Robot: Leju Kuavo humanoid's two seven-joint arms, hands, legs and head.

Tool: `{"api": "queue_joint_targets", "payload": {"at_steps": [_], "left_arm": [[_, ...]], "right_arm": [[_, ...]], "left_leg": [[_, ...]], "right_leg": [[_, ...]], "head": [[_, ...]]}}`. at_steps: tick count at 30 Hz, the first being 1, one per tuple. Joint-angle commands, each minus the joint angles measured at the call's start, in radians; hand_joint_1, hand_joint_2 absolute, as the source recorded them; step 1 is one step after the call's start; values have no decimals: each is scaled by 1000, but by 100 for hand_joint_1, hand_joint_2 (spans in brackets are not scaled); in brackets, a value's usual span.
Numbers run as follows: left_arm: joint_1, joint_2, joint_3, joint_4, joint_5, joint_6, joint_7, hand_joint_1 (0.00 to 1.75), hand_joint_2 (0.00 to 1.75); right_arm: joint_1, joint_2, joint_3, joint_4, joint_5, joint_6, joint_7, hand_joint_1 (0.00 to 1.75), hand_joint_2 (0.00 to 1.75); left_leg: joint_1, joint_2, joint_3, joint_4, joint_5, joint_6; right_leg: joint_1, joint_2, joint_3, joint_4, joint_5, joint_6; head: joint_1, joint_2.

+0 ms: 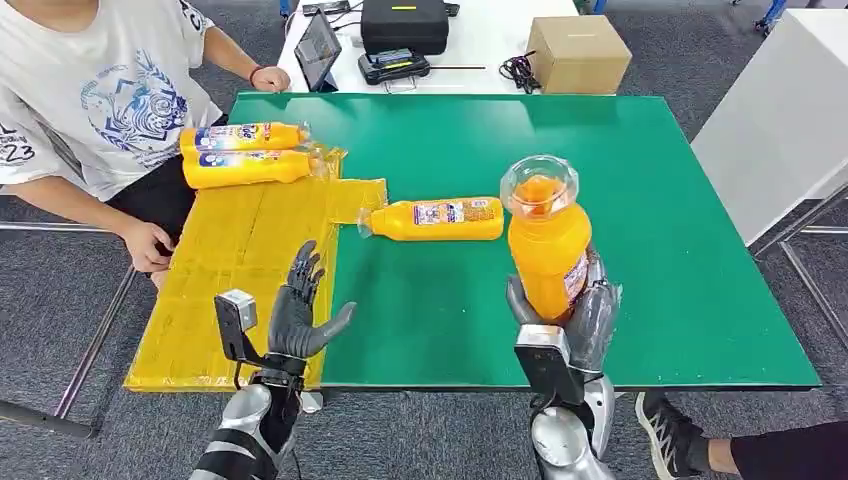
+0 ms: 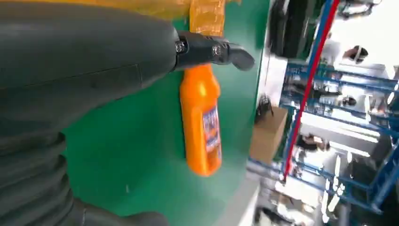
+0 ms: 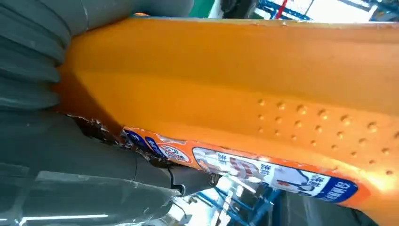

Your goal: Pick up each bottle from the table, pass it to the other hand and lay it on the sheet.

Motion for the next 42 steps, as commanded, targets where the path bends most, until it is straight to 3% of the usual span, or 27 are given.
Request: {"api": "queue_joint_targets", "payload": {"at_steps": [1, 6, 17, 26, 42], "left_arm": [[76, 60, -234, -193, 158, -193, 86, 0, 175], [71, 77, -272, -216, 183, -197, 90, 0, 175], [74, 86, -300, -220, 188, -204, 94, 0, 175], [64, 74, -294, -198, 161, -146, 110, 0, 175], [50, 60, -271, -158, 171, -83, 141, 0, 175]], "right_arm": [[8, 82, -27, 317, -65, 114, -90, 175, 175], [-34, 114, 26, 470, -70, 111, -116, 175, 175], [-93, 141, 99, 585, -39, 115, -102, 175, 175], [-119, 147, 183, 611, 45, 82, -87, 175, 175], [-160, 133, 284, 689, 34, 71, -54, 175, 175]], "left_leg": [[2, 3, 6, -2, -2, -2], [1, 3, 3, -1, -1, -2], [1, 4, 3, -2, -1, -1], [2, 4, 6, -2, -2, -2], [1, 2, 2, -1, -1, -1]], "right_leg": [[2, 3, 6, -3, -1, -2], [1, 3, 3, -2, 0, -2], [1, 3, 2, -1, 0, -2], [2, 3, 5, -2, -1, -3], [1, 2, 2, -1, -1, -2]], "head": [[0, 0], [0, 0], [0, 0], [0, 0], [0, 0]]}}
